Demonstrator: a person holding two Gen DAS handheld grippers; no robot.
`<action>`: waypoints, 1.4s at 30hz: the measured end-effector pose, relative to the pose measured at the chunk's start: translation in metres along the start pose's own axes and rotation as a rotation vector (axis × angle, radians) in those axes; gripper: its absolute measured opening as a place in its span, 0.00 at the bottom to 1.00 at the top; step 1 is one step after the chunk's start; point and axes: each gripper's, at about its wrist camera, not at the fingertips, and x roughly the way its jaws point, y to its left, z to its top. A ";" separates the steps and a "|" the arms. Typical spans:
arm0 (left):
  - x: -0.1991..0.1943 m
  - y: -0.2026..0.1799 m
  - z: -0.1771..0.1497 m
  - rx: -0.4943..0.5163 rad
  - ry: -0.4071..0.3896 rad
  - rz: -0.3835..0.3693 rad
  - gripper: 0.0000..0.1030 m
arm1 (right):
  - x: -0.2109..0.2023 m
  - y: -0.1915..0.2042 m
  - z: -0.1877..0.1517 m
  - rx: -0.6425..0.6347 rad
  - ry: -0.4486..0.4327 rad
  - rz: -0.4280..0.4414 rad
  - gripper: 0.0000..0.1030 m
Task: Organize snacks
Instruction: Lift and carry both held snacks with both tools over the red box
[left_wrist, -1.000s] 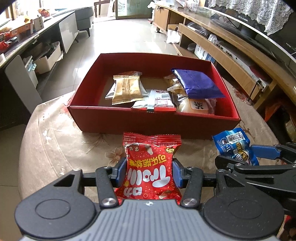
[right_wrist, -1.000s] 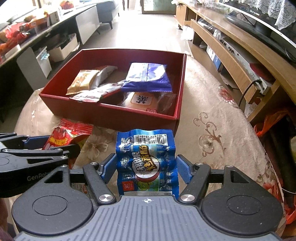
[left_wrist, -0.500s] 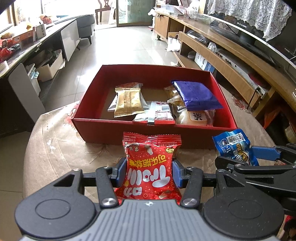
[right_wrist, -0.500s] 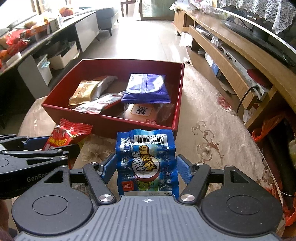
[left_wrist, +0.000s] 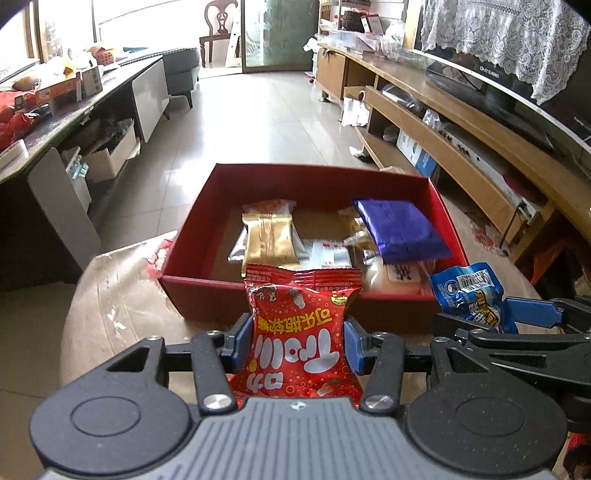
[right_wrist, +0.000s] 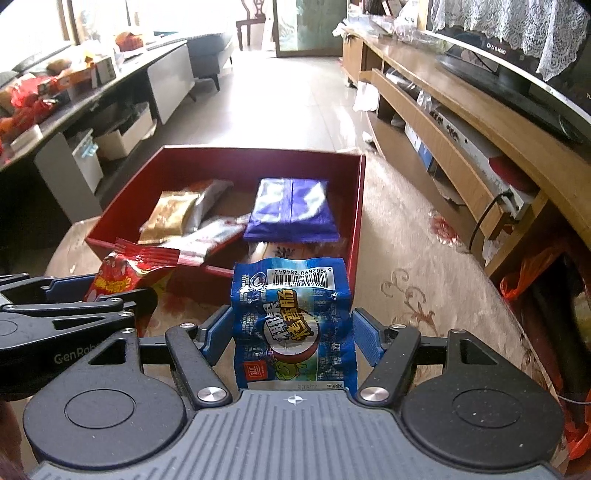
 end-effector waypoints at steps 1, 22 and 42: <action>0.000 0.001 0.001 -0.003 -0.004 0.000 0.48 | 0.000 0.000 0.002 0.001 -0.004 0.001 0.73; 0.035 0.013 0.052 -0.066 -0.040 0.058 0.46 | 0.032 0.003 0.051 0.031 -0.054 -0.005 0.73; 0.084 0.012 0.065 -0.085 0.010 0.110 0.46 | 0.074 0.004 0.063 0.025 -0.023 -0.008 0.73</action>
